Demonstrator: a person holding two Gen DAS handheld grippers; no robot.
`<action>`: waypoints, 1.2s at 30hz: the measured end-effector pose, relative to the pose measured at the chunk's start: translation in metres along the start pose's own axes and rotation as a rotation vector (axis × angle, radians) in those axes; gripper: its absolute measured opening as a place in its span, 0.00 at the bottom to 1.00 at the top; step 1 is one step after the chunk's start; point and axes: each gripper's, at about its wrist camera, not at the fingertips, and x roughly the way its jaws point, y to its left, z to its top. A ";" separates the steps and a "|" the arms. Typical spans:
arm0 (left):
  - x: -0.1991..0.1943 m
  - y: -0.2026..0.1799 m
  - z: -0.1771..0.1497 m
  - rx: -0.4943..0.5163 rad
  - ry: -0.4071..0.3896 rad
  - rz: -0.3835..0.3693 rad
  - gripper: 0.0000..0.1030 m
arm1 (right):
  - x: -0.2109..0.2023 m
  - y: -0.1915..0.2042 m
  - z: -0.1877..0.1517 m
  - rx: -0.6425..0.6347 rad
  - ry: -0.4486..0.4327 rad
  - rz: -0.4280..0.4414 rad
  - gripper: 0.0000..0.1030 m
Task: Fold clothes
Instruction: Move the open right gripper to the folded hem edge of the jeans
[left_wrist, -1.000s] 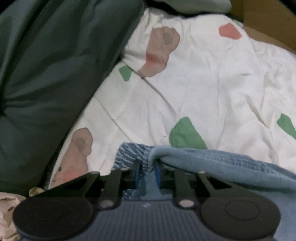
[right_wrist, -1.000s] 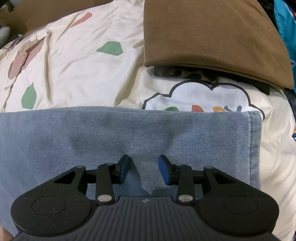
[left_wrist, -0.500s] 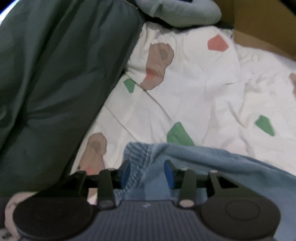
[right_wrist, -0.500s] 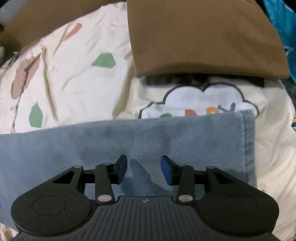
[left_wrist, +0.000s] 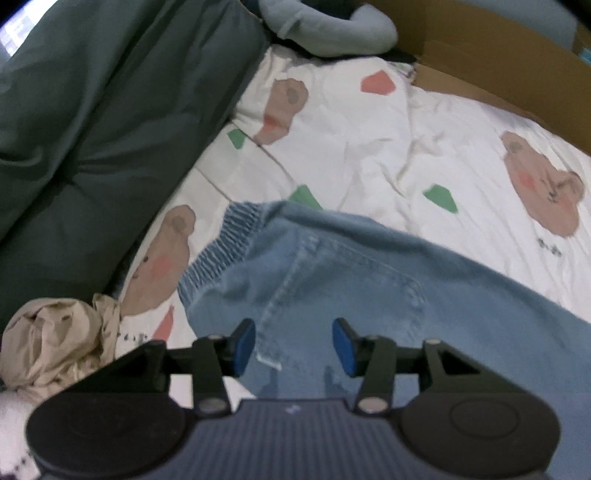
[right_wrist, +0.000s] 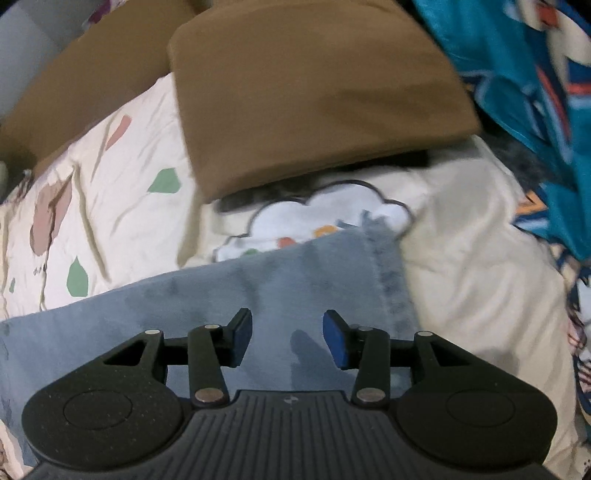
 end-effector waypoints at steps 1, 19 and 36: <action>-0.004 -0.003 -0.004 0.000 0.001 -0.003 0.48 | -0.002 -0.007 -0.004 0.012 -0.004 0.000 0.52; -0.055 -0.057 -0.069 -0.020 0.051 -0.064 0.57 | -0.018 -0.097 -0.076 0.226 -0.045 0.103 0.52; -0.010 -0.107 -0.117 0.069 0.186 -0.097 0.59 | -0.025 -0.127 -0.121 0.332 -0.136 0.072 0.53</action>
